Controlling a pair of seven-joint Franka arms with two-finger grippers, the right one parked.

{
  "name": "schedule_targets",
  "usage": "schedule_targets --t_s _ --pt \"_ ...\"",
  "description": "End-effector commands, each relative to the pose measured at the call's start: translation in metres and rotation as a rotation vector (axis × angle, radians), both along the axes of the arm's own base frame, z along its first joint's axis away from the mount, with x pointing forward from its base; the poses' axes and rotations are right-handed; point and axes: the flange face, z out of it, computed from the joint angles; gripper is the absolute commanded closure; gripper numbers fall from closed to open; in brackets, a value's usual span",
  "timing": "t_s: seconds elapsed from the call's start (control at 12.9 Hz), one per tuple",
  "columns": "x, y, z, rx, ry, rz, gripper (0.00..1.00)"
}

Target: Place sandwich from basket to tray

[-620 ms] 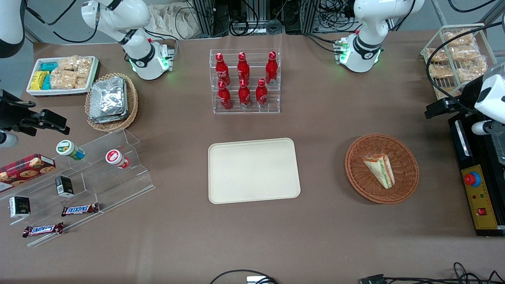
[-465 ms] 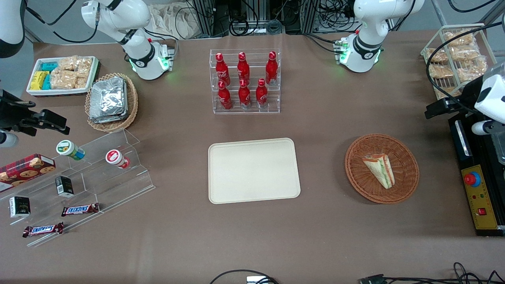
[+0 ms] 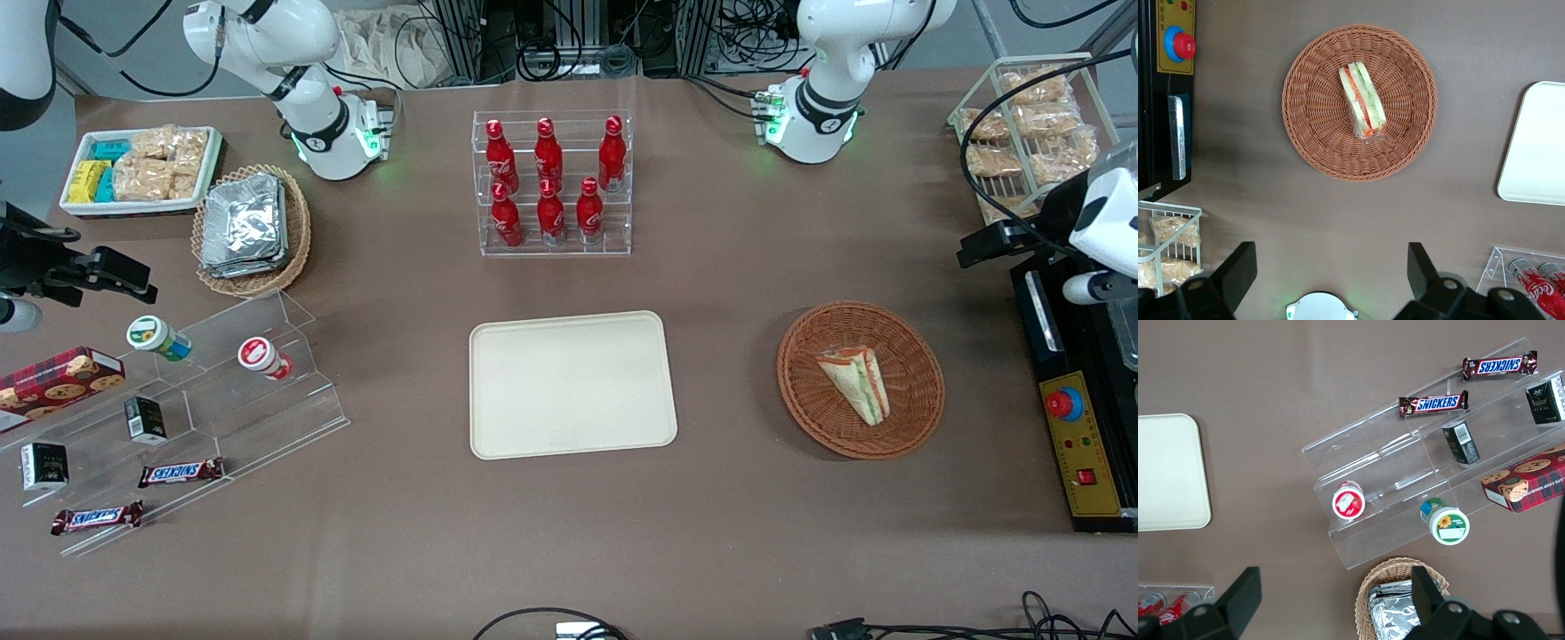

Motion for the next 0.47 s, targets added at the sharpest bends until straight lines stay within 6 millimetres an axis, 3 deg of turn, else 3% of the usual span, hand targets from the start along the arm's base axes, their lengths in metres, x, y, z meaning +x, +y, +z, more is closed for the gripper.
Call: schedule_targets --t_s 0.0,0.39 --pt "-0.0007 0.0004 0.0024 0.004 -0.008 -0.009 0.00" --pt "0.0041 0.0014 -0.0035 0.011 -0.013 0.003 0.00"
